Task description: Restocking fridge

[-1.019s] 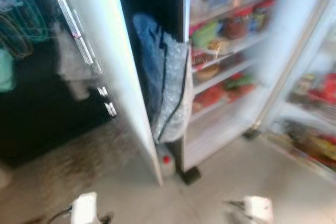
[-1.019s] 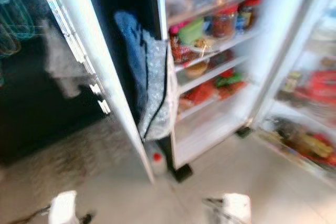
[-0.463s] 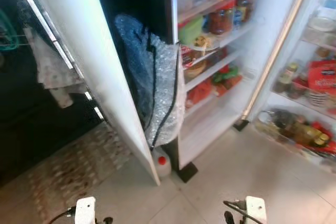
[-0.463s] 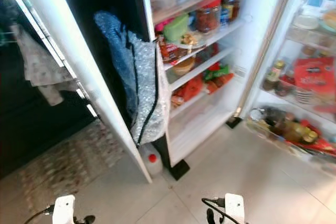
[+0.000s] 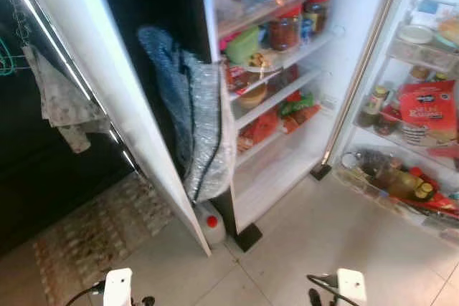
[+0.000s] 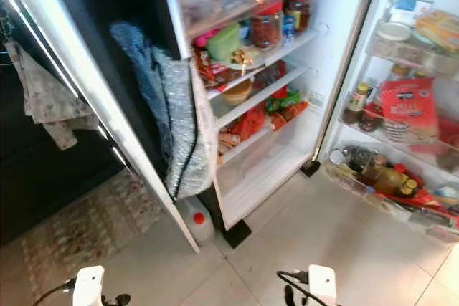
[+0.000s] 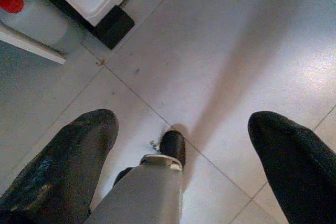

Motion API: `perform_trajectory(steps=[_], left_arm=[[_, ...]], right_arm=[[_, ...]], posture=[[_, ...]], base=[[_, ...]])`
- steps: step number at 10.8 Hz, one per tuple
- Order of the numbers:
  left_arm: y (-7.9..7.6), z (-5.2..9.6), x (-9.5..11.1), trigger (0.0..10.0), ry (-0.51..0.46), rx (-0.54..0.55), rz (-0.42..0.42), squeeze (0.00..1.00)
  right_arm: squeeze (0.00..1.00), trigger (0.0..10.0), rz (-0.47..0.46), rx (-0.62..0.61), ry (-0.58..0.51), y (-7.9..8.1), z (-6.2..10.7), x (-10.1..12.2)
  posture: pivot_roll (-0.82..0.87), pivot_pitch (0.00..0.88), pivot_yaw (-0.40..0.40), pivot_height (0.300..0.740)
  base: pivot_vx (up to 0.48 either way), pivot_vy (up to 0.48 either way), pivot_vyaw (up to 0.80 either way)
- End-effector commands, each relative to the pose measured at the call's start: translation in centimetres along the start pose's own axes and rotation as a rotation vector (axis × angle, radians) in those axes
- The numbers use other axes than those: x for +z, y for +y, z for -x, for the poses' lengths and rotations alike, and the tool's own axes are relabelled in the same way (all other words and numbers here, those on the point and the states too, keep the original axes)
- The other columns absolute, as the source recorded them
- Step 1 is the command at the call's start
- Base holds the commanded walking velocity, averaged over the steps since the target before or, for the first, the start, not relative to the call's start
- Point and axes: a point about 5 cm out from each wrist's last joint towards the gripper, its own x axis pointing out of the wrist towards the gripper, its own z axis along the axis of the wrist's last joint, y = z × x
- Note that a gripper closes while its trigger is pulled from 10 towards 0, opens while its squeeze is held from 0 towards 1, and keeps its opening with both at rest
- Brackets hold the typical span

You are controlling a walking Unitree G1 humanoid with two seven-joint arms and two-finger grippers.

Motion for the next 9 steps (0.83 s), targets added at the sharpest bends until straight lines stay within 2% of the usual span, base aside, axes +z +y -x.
perform_trajectory(steps=[1,3,9], left_arm=[[0.58,0.2,-0.92,10.0,0.038,0.017,-0.008,0.0],[0.57,0.22,-1.01,10.0,0.04,0.016,-0.017,0.0],[0.98,0.38,-1.5,10.0,0.048,0.022,-0.017,0.0]], right_arm=[[0.0,10.0,-0.009,0.004,0.013,0.41,0.08,-0.56],[0.0,10.0,-0.016,-0.004,0.011,0.38,0.1,-0.62],[0.0,10.0,-0.019,-0.016,0.005,0.23,0.1,-0.5]], posture=[[-0.03,0.028,0.128,0.74],[-0.03,0.026,0.132,0.74],[-0.03,0.044,0.124,0.74]], base=[[0.0,0.0,0.0],[0.0,0.0,0.0],[0.0,-0.334,0.0]])
